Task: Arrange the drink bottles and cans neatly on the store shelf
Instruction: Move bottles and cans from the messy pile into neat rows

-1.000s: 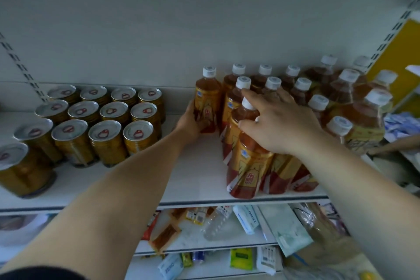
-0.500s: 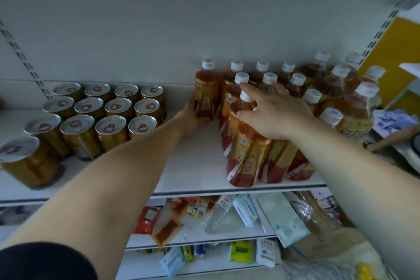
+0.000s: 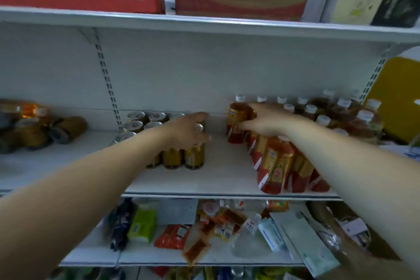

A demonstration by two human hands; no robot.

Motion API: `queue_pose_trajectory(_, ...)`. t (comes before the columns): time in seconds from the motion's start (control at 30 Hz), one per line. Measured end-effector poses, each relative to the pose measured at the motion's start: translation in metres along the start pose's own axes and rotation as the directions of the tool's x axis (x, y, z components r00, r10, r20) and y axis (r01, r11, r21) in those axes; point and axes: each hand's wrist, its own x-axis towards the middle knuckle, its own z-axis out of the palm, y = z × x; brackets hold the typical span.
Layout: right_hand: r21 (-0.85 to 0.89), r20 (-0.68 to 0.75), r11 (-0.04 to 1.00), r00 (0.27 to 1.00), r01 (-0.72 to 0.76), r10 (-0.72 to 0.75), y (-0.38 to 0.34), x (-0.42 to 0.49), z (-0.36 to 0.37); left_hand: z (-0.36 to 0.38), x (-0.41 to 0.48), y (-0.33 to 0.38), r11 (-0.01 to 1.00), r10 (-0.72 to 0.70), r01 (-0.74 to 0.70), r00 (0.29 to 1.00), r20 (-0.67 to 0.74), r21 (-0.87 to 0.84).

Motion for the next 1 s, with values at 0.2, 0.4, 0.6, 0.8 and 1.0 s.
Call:
queue_pose_trajectory(0.2,-0.042,0.022,0.987,0.988,0.156,-0.155,-0.142,0.005,0.007,-0.059,-0.083,-0.074,0.997,-0.054,0.057,0.997,-0.045,0.052)
queue_pose_trajectory(0.4,-0.028,0.037,0.942,0.942,0.334,-0.333,-0.308,0.013,0.039,-0.112,-0.187,-0.203,0.957,-0.236,0.249,0.967,-0.097,0.15)
queue_pose_trajectory(0.6,0.039,0.04,0.872,0.871,0.488,-0.489,-0.461,0.015,0.079,-0.139,-0.278,-0.312,0.893,-0.393,0.414,0.908,-0.144,0.178)
queue_pose_trajectory(0.8,0.073,0.045,0.82,0.82,0.567,-0.571,-0.556,0.04,0.123,-0.155,-0.316,-0.408,0.823,-0.553,0.565,0.819,-0.154,0.049)
queue_pose_trajectory(1.0,0.068,0.048,0.796,0.795,0.601,-0.605,-0.623,0.097,0.162,-0.169,-0.296,-0.496,0.78,-0.605,0.624,0.77,-0.202,0.04)
